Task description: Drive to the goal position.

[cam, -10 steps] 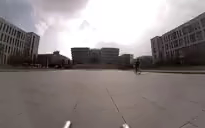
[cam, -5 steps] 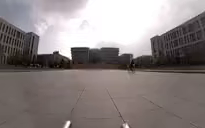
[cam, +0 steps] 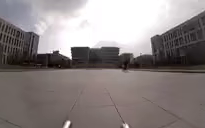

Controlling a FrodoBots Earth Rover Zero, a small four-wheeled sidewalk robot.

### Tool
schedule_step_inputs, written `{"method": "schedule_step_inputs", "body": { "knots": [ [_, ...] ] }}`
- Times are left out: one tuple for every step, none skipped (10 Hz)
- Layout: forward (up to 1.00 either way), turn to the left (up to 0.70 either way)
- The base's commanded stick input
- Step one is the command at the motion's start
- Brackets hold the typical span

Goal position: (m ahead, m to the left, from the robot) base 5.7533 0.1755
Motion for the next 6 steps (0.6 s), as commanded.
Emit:
{"method": "schedule_step_inputs", "body": {
  "knots": [
    [0.70, 0.00],
    [0.70, 0.00],
    [0.70, 0.00],
    [0.70, 0.00],
    [0.70, 0.00],
    [0.70, 0.00]
  ]
}}
